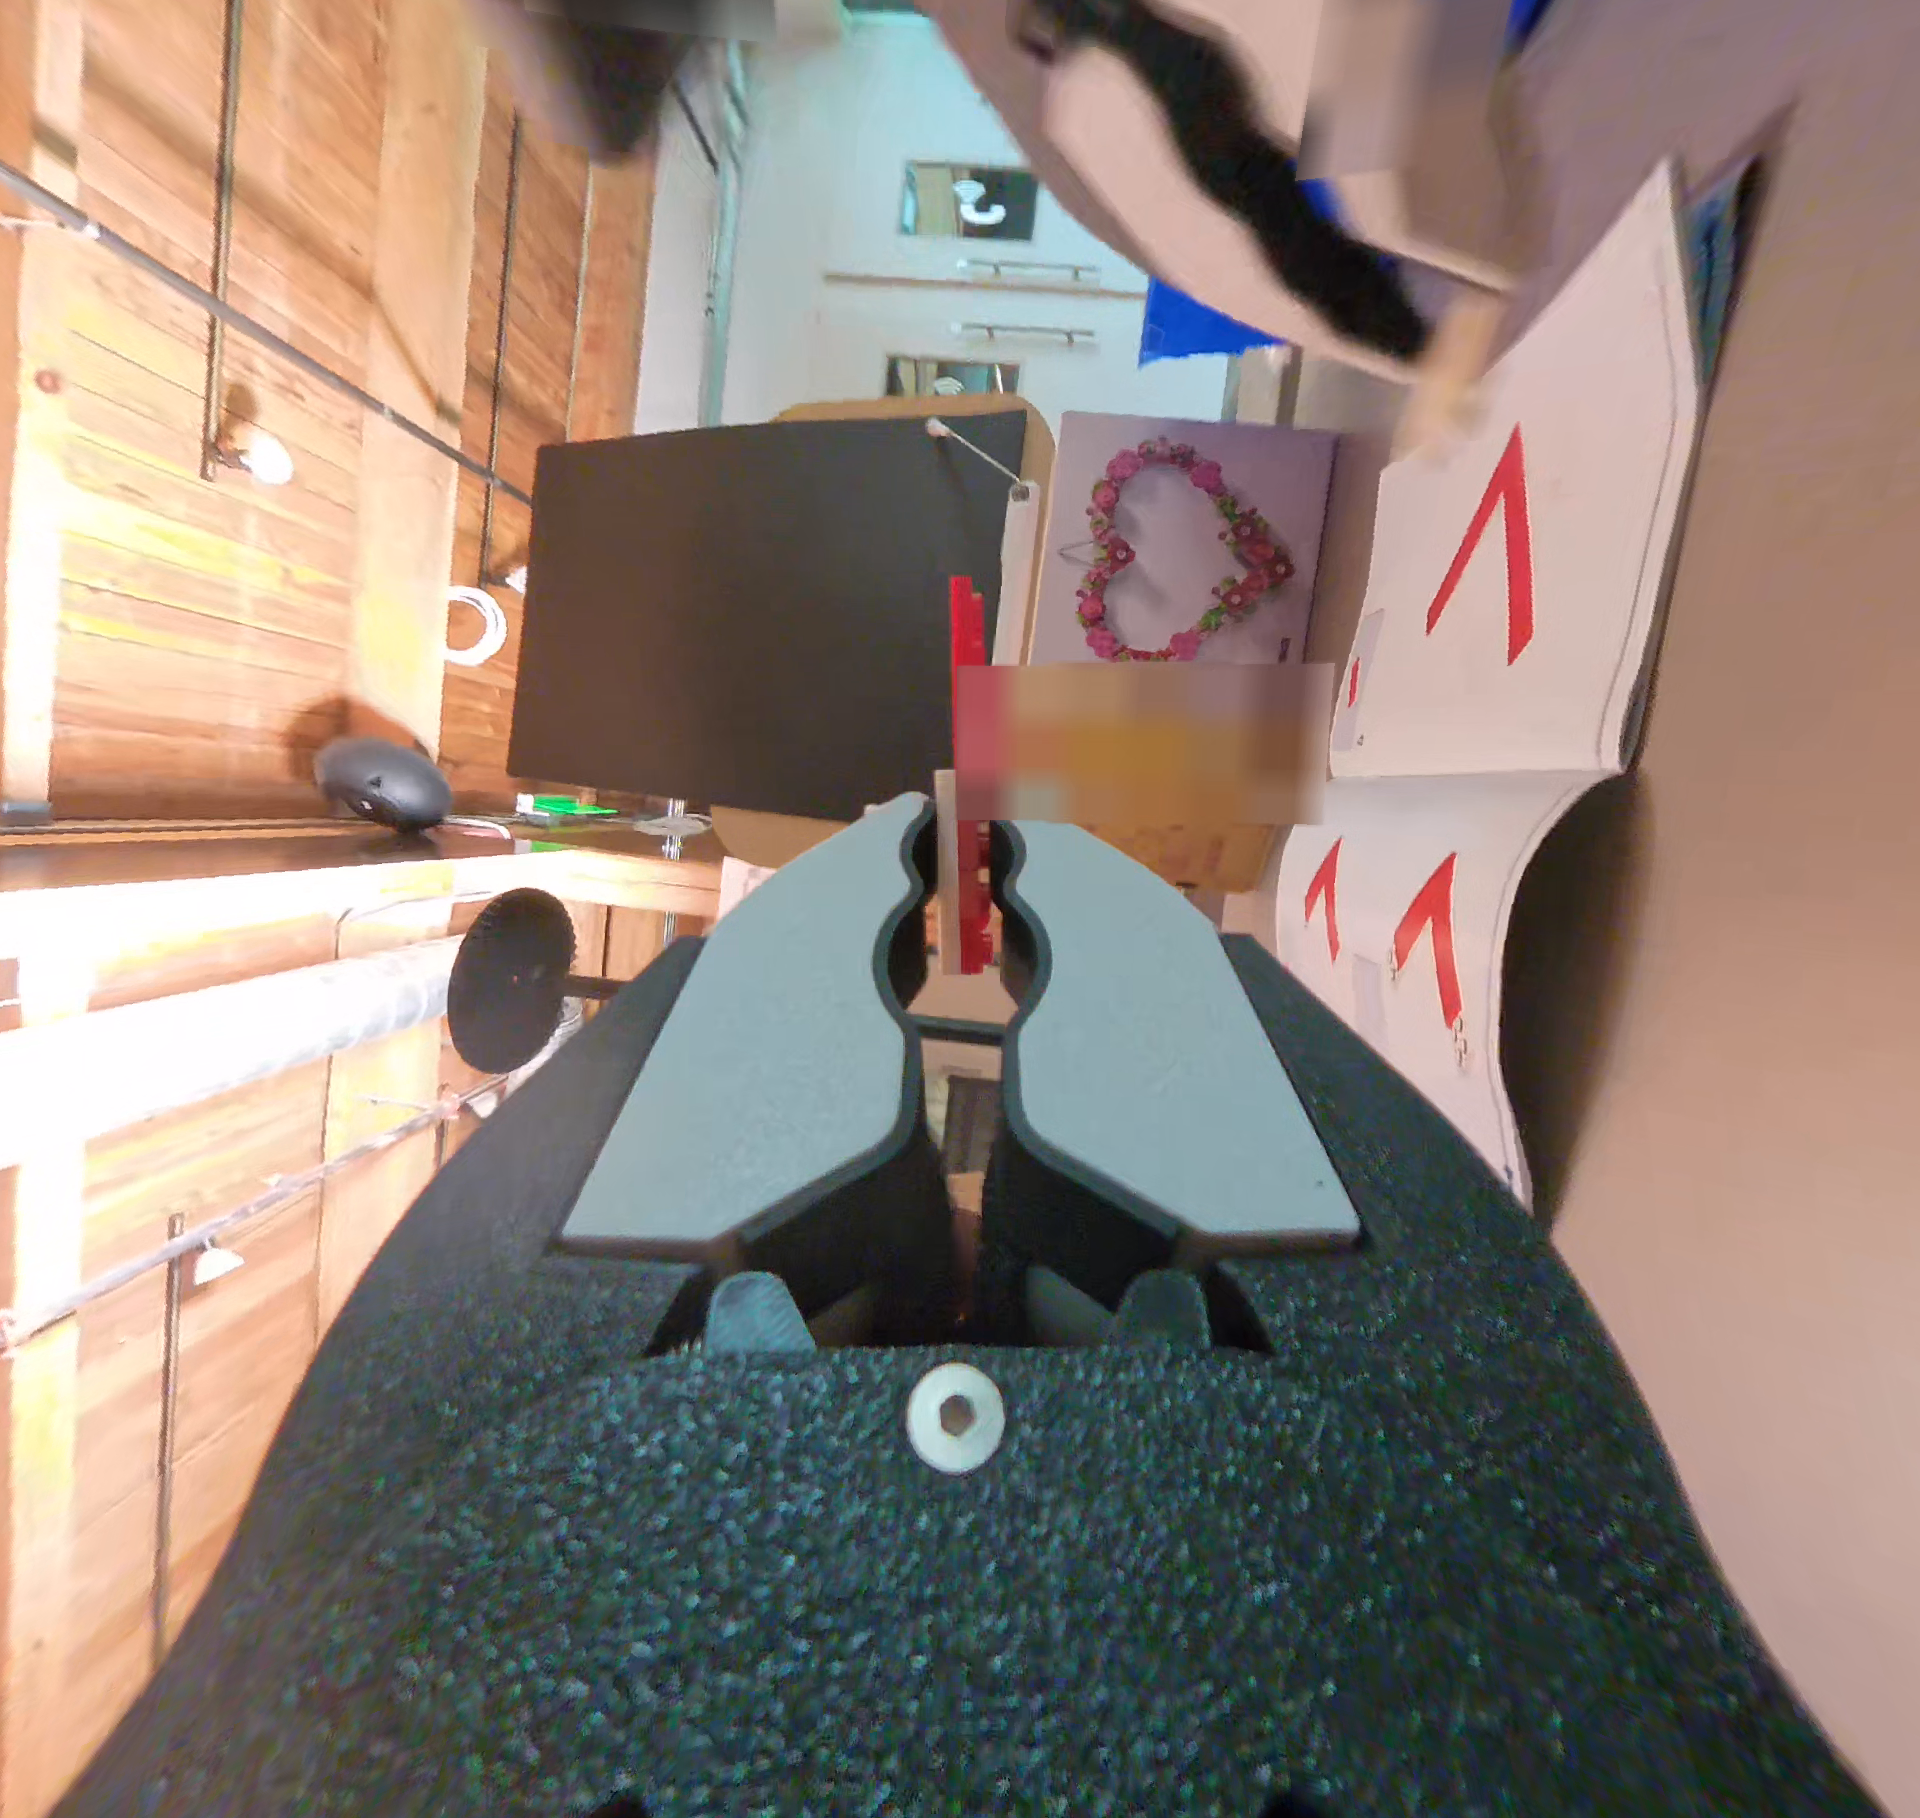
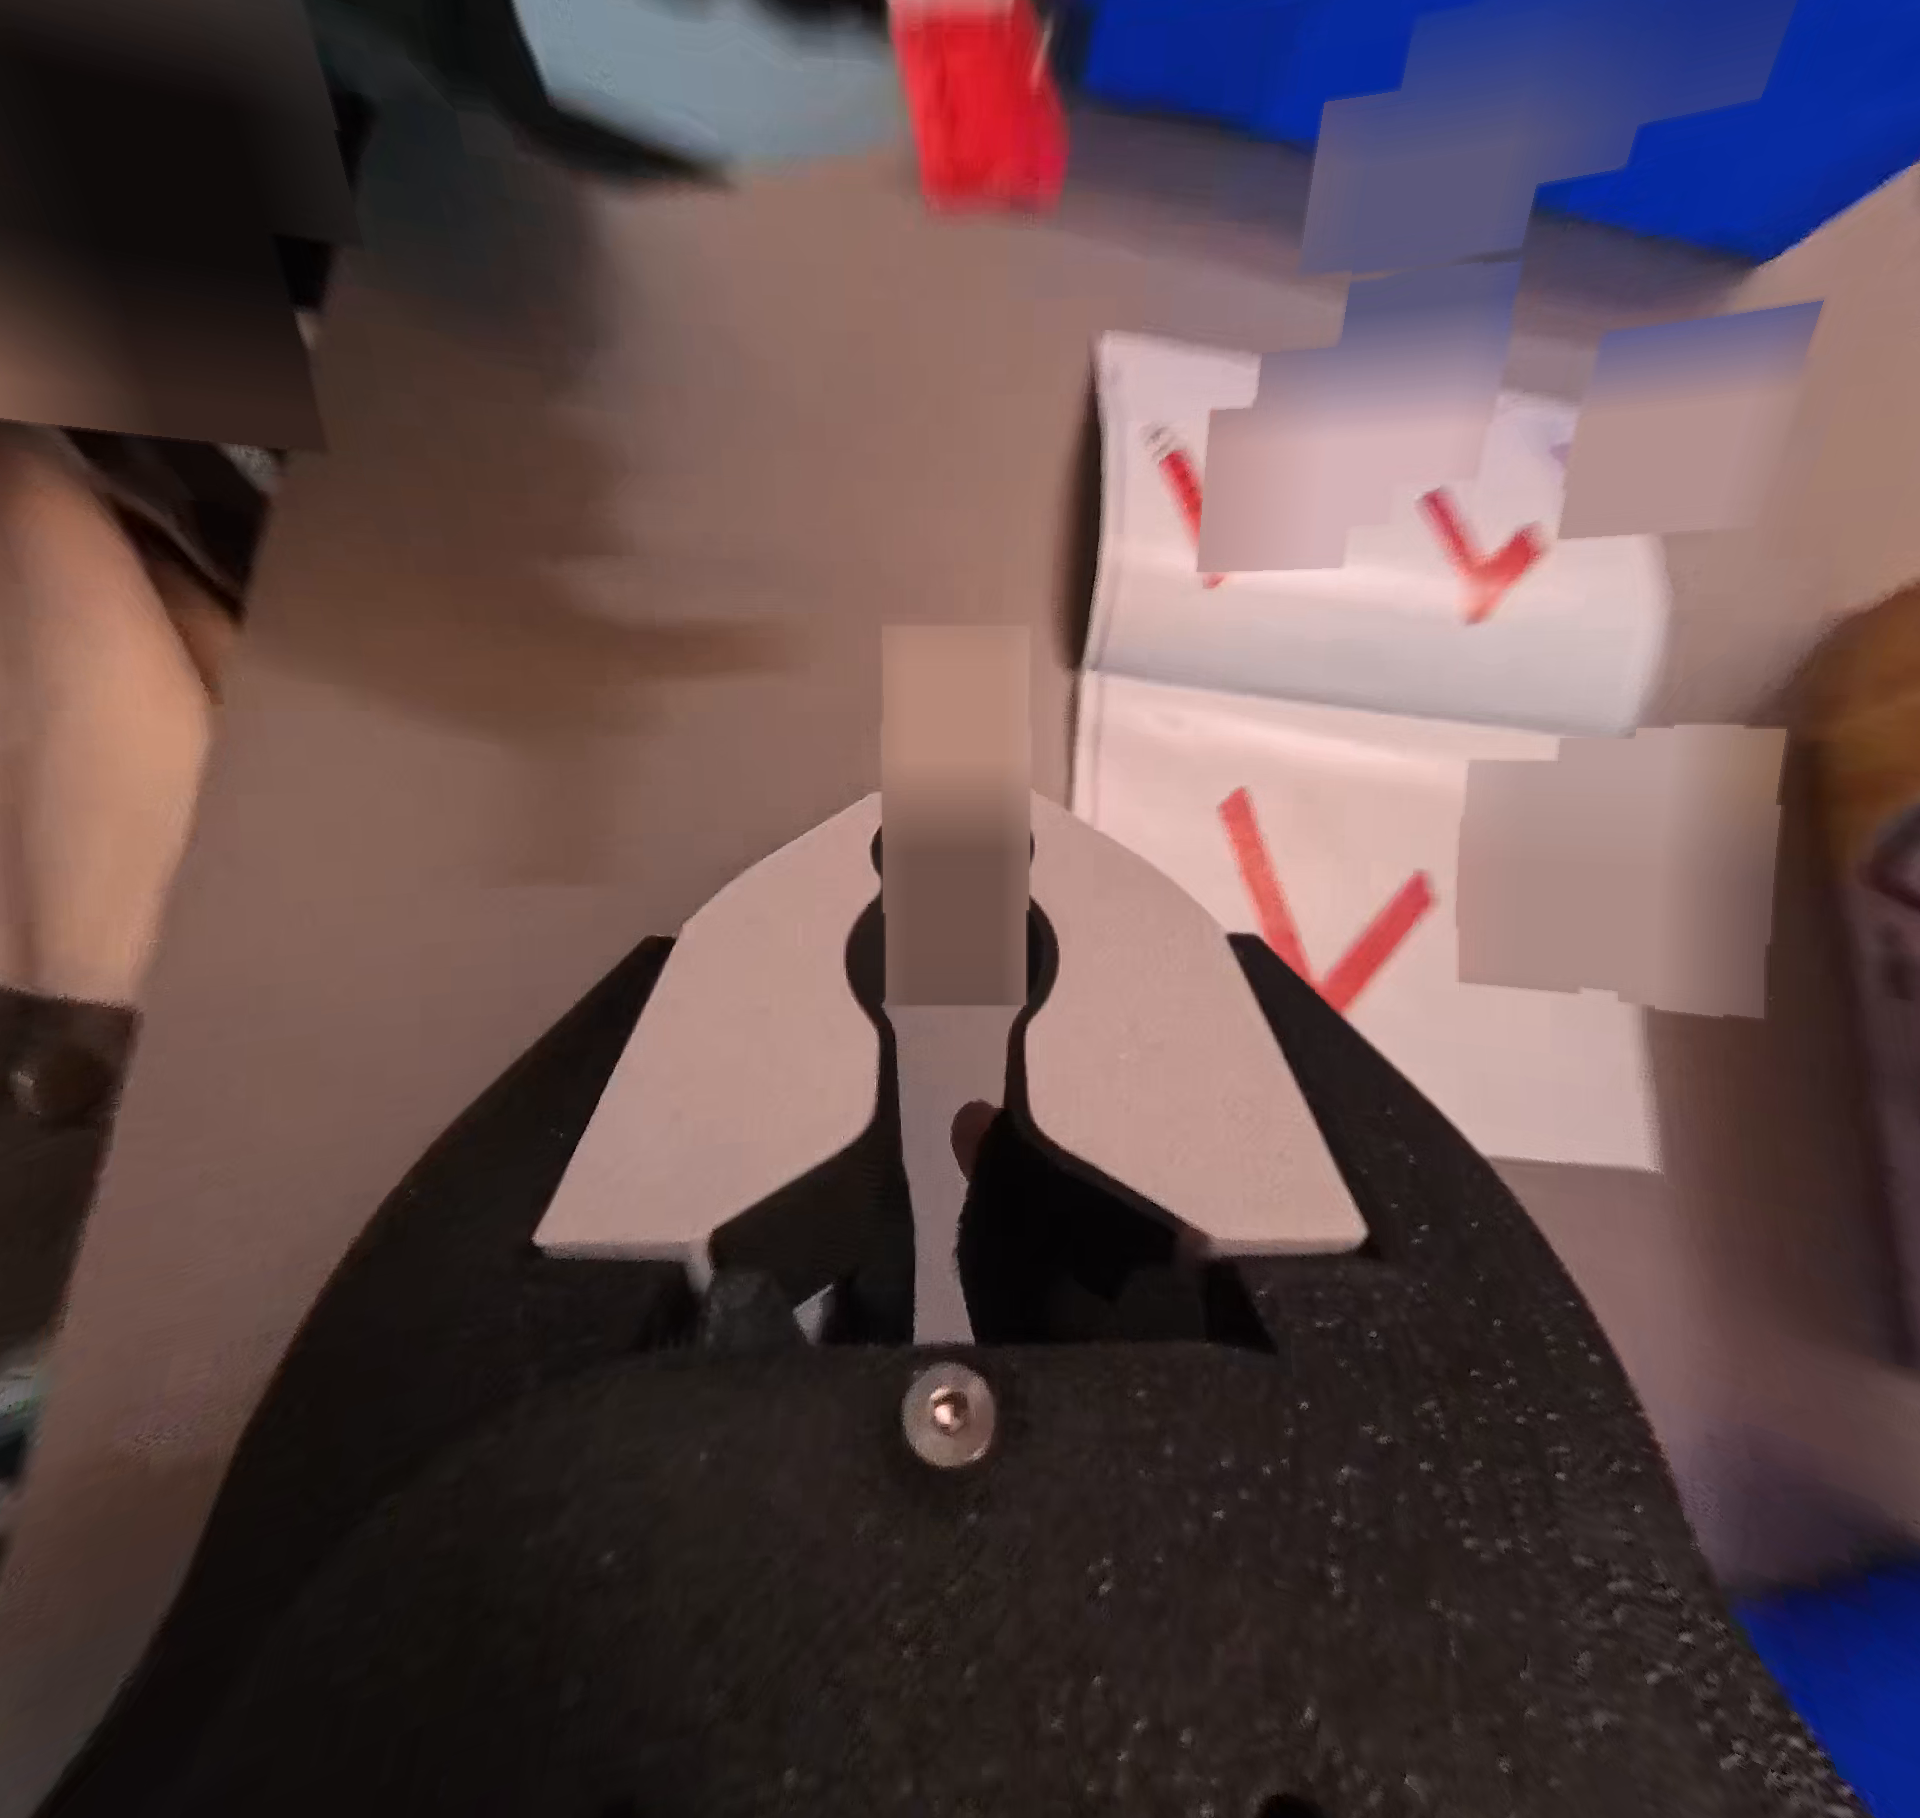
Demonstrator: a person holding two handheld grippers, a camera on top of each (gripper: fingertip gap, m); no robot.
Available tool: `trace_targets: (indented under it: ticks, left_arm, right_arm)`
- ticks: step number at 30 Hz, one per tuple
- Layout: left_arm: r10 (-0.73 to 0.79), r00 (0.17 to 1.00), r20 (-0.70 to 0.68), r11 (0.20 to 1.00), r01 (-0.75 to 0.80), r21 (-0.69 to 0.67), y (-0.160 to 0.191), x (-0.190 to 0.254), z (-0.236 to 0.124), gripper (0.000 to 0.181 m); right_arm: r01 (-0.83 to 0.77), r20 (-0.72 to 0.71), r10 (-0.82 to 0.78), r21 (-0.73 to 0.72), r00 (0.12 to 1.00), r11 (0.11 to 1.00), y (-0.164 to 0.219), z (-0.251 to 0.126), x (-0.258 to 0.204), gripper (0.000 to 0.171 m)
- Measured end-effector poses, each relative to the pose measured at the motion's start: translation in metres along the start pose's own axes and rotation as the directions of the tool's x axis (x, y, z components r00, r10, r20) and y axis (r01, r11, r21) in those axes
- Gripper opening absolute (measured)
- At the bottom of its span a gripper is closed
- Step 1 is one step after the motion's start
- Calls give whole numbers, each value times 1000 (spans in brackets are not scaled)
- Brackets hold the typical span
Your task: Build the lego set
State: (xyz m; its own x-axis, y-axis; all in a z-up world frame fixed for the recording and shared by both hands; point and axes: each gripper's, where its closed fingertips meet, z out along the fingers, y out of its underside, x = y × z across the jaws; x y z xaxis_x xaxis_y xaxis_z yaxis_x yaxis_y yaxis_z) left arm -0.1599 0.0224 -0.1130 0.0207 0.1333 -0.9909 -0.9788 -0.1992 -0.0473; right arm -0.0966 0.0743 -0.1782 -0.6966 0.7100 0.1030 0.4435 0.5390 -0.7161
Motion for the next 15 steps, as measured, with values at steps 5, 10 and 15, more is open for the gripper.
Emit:
trace_targets:
  ticks: [5, 10, 15]
  left_arm:
    - [62, 997, -54, 997, -64, -33, -3, 16, 8, 7]
    - [35, 997, -73, 999, -38, -37, -9, 18, 13, 7]
    - [-13, 997, -77, 999, 9, -41, -11, 18, 15, 7]
  right_arm:
    - [38, -58, -40, -48, 997, 998, -54, -33, 4, 16]
    - [54, -22, -63, -271, 998, 961, -56, -14, 11, 16]
    - [67, 8, -68, -334, 998, 940, -62, -8, 13, 16]
